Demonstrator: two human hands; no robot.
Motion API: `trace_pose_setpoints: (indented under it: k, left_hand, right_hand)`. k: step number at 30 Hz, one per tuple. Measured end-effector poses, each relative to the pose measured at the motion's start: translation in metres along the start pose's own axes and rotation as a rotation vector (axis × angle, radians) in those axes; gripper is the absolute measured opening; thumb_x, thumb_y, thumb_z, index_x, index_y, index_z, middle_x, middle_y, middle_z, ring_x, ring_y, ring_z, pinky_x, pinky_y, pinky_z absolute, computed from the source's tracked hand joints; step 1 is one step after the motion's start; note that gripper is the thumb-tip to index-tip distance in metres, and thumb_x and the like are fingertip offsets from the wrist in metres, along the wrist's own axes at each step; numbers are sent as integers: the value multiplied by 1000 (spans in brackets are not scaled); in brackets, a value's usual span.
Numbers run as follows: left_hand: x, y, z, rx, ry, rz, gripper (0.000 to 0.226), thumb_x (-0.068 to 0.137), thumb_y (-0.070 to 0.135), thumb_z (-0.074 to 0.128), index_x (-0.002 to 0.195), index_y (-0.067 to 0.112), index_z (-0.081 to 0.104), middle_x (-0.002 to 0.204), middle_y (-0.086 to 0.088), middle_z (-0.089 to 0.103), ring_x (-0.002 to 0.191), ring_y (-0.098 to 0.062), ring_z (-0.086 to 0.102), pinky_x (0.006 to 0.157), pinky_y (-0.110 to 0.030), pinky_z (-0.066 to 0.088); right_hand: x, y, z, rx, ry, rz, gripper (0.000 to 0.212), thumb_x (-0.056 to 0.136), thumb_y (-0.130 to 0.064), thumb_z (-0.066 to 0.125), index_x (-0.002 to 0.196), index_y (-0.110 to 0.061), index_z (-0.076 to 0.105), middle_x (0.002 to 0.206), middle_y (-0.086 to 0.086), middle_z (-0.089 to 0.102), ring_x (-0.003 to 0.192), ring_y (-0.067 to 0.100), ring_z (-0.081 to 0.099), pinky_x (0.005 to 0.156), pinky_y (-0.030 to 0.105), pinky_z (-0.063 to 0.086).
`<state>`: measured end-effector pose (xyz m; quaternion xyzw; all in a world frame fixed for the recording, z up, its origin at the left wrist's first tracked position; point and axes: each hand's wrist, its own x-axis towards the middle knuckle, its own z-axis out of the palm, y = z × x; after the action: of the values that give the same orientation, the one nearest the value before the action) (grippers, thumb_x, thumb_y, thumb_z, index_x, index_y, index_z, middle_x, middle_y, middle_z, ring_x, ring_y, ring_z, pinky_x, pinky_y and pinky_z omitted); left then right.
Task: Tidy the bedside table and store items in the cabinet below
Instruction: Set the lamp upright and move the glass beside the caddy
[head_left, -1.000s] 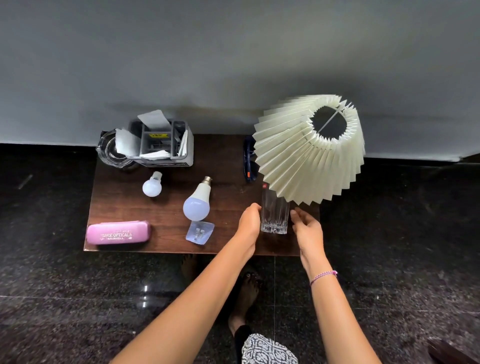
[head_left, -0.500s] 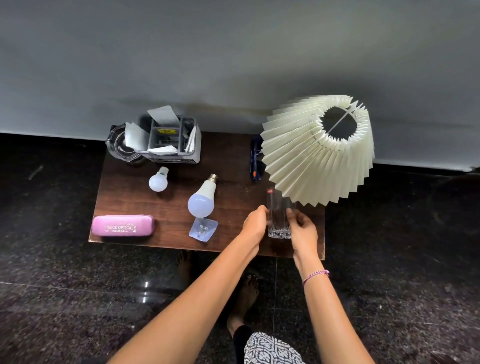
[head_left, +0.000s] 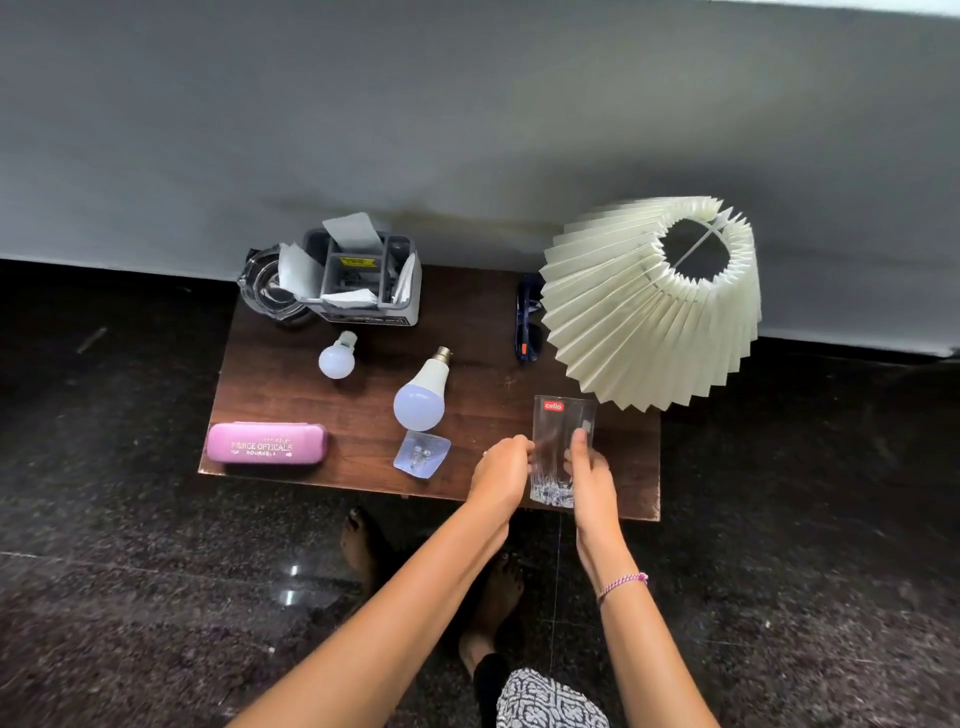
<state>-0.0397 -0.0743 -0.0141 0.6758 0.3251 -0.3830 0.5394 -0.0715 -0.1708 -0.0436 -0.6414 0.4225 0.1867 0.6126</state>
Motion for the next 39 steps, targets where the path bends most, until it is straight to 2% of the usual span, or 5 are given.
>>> trace_pose_setpoints:
  k: [5,14,18,24,39]
  left_hand:
    - [-19,-1,-14,73,9,96,32,93,25,41,99,10,68,117,-15,65,112,-32,59,101,-47,43]
    - [-21,-6,-48,-43,88,112,25,93,30,43,105,16,61,96,-1,67,92,-14,64,80,-27,48]
    - [-18,0,-66,-97,82,102,37,99,35,34,113,13,60,99,-5,67,97,-19,63,94,-40,50]
    - [-19,16,-94,-411,53,93,64,98,52,18,97,9,64,75,-6,72,63,-15,66,57,-25,53]
    - [-6,23,-179,-436,205,141,73,97,55,12,82,7,64,65,-8,67,54,-19,64,55,-27,49]
  right_hand:
    - [-6,4,10,-76,-60,-37,78,75,-46,70,136,-9,36,130,7,54,117,18,54,103,32,42]
    - [-22,-4,32,-13,-94,-101,66,75,-41,71,129,-13,45,108,-5,61,89,-4,59,63,8,46]
    - [-43,-15,52,63,-146,-140,66,71,-54,65,120,-12,56,113,7,68,100,15,67,85,27,52]
    - [-78,-38,99,108,-227,-203,70,71,-69,47,111,-14,62,106,9,71,101,23,67,95,43,51]
    - [-86,-71,173,-301,-113,-433,47,96,-49,28,102,-22,67,100,2,51,103,18,54,90,29,42]
